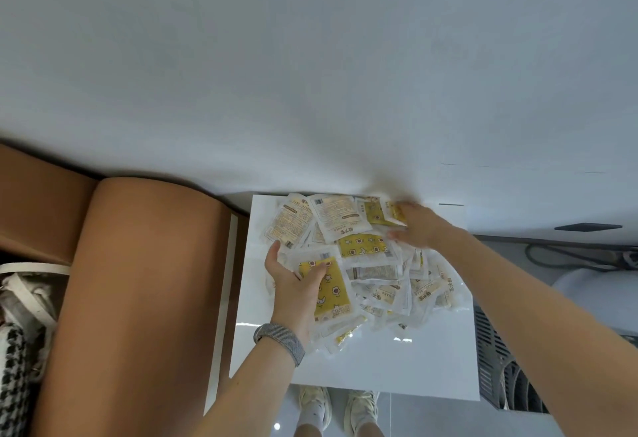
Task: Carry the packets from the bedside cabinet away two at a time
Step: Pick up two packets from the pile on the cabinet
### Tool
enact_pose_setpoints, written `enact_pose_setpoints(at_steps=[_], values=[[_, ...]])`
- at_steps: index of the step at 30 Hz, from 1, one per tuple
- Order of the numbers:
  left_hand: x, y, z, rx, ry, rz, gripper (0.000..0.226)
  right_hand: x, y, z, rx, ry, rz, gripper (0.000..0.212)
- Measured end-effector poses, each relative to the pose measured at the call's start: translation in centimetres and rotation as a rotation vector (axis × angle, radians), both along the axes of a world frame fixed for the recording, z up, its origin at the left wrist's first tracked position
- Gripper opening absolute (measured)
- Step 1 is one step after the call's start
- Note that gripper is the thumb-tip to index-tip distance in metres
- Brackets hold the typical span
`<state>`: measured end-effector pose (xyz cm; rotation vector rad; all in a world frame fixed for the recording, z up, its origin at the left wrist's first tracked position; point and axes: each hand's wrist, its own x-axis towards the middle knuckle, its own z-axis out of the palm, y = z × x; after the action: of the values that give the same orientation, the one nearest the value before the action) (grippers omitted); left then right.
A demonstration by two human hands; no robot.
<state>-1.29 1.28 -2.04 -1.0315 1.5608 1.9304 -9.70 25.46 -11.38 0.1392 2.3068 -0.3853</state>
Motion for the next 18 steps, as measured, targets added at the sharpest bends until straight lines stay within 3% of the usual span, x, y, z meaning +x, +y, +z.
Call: enact_pose_setpoints(at_steps=[5, 8, 10, 12, 13, 16, 18], values=[[0.2, 0.1, 0.2, -0.070, 0.123, -0.203, 0.059, 1.1, -1.5, 1.7, 0.253, 0.237, 0.097, 0.033], [0.2, 0.2, 0.3, -0.083, 0.083, -0.243, 0.046, 2.4, -3.5, 6.2, 0.178, 0.304, -0.170, 0.036], [0.1, 0.7, 0.9, 0.020, 0.065, -0.223, 0.017, 4.1, -5.9, 9.7, 0.016, 0.384, -0.366, 0.039], [0.2, 1.3, 1.0, 0.101, 0.065, -0.231, 0.058, 6.7, -9.2, 12.9, -0.205, 0.440, -0.356, 0.039], [0.3, 1.7, 1.0, 0.131, 0.086, -0.214, 0.067, 8.1, -10.9, 14.0, -0.331, 0.428, -0.296, 0.036], [1.2, 1.4, 0.9, 0.163, 0.050, -0.006, 0.063, 10.6, -13.4, 15.5, -0.675, 0.226, -0.089, 0.041], [1.8, 0.0, 0.6, 0.152, -0.005, 0.091, 0.056, 9.6, -12.3, 15.4, -0.834, 0.008, -0.063, 0.042]])
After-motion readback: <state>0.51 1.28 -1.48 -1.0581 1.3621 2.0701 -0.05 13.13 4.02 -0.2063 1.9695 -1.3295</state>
